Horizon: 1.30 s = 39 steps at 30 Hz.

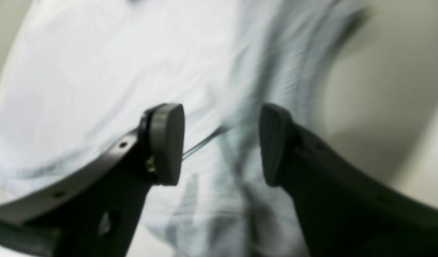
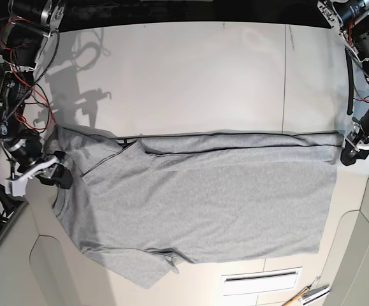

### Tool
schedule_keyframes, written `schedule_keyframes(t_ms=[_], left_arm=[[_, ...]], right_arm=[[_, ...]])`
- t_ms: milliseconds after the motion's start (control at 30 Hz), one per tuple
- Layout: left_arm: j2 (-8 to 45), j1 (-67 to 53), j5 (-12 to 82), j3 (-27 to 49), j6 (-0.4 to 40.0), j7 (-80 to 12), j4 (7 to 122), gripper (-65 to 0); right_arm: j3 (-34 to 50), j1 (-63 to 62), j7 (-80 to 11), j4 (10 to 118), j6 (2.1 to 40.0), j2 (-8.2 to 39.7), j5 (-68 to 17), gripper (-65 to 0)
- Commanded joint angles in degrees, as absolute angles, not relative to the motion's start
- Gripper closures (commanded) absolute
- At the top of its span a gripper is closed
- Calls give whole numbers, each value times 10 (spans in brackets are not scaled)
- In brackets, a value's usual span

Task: Fold the T-shirt properly
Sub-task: 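Lift the shoulder edge with both grippers and pull it toward the hem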

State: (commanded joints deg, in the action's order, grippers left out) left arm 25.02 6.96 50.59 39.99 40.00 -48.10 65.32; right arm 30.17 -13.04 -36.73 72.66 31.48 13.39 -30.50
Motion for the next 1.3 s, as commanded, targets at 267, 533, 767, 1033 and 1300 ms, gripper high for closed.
schedule_keyframes(t_ms=[267,533,767,1033,1300], left_arm=[[249,18,516,404,400,-465,653,-441],[227,14,499,365,400,-463,653,-441],[197,14,468,340,400,-435,653,-441],[197,14,453,340,400,-436,653,-166],[205,21,452,340,400,-441,653,0]], right_arm=[[363,-58,-358,728,311,150,-333,-331],[361,-30,-336,707,311,142,-342,-447],[302,-33,-334,680,314,136,-377,-445],[279,-35,-327,680,314,109,-379,-383],[279,-35,-306,687,335,109,-380,0]])
